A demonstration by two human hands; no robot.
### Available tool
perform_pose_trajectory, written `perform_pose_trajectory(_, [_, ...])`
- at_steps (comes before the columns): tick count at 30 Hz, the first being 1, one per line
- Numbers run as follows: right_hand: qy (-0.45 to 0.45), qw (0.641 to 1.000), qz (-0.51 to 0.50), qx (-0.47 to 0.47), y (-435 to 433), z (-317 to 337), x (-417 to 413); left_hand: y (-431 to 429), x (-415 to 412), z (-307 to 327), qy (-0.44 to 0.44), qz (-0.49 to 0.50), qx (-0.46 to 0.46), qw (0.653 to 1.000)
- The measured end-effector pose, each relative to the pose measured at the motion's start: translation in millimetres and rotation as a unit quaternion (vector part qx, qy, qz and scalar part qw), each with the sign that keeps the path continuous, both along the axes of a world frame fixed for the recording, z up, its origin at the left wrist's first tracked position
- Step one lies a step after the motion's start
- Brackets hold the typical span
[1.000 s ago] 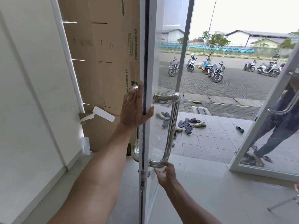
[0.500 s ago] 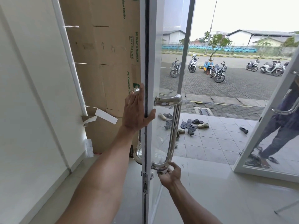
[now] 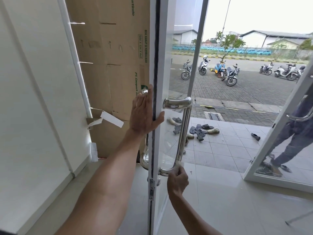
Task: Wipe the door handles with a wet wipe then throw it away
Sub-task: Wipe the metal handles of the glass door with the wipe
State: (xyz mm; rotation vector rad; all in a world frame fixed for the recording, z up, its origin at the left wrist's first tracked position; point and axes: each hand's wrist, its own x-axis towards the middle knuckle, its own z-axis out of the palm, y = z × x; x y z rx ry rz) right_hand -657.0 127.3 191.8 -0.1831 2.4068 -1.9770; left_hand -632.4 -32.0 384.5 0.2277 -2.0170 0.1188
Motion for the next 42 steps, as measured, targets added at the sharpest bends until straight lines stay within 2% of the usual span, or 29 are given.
perform_pose_trajectory(1, [0.079, 0.991, 0.086, 0.067, -0.2, -8.2, -0.4, -0.2, 0.3, 0.5, 0.001, 0.001, -0.001, 1.0])
perform_pose_trajectory(2, [0.131, 0.962, 0.173, 0.169, 1.1, -20.3, -0.9, 0.4, 0.3, 0.6, 0.003, 0.0, -0.003, 1.0])
perform_pose_trajectory(4, [0.222, 0.882, 0.241, 0.339, 3.7, -44.7, 0.9, 1.0, -0.2, 1.1, 0.009, -0.003, -0.009, 1.0])
perform_pose_trajectory(6, [0.281, 0.837, 0.269, 0.384, 6.2, -54.5, 6.8, 1.6, -1.2, 1.1, 0.016, -0.006, -0.014, 1.0])
perform_pose_trajectory(8, [0.282, 0.817, 0.31, 0.397, 8.7, -52.9, 8.9, 2.1, -1.9, 0.7, 0.022, -0.006, -0.013, 1.0])
perform_pose_trajectory(10, [0.333, 0.794, 0.316, 0.399, 13.6, -50.8, -3.3, 0.1, -2.5, 0.2, 0.019, -0.003, -0.012, 1.0])
perform_pose_trajectory(12, [0.339, 0.769, 0.33, 0.43, 26.9, -45.8, -15.1, -0.1, -2.8, -0.8, 0.008, 0.002, -0.008, 1.0])
perform_pose_trajectory(13, [0.325, 0.771, 0.323, 0.443, 32.1, -44.0, -21.0, 0.0, -2.7, -0.9, 0.004, 0.005, -0.005, 1.0])
perform_pose_trajectory(16, [0.258, 0.813, 0.287, 0.435, 35.4, -35.4, -32.3, 0.8, -2.6, -0.5, 0.003, 0.007, -0.001, 1.0])
perform_pose_trajectory(18, [0.256, 0.821, 0.281, 0.427, 31.7, -32.4, -30.3, 2.1, -2.7, -0.4, 0.005, 0.007, -0.006, 1.0])
perform_pose_trajectory(23, [0.319, 0.778, 0.356, 0.408, 21.3, -34.0, -3.4, 2.4, -4.2, -0.6, 0.007, 0.003, -0.006, 1.0])
perform_pose_trajectory(26, [0.328, 0.754, 0.36, 0.441, 24.3, -32.9, -13.9, 0.3, -4.1, -1.3, -0.001, 0.005, 0.001, 1.0])
perform_pose_trajectory(30, [0.275, 0.789, 0.296, 0.463, 31.3, -23.6, -36.9, -1.0, -2.4, -0.6, -0.003, 0.004, 0.005, 1.0])
perform_pose_trajectory(32, [0.268, 0.794, 0.286, 0.465, 29.1, -20.9, -39.4, -1.2, -1.0, -0.5, 0.003, 0.003, 0.001, 1.0])
perform_pose_trajectory(38, [0.312, 0.766, 0.379, 0.414, 13.7, -27.1, -9.9, -4.3, 0.3, -0.6, 0.013, -0.011, -0.003, 1.0])
perform_pose_trajectory(42, [0.341, 0.736, 0.39, 0.437, 23.2, -22.0, -26.8, -6.1, 3.4, 1.4, 0.014, -0.02, 0.002, 1.0])
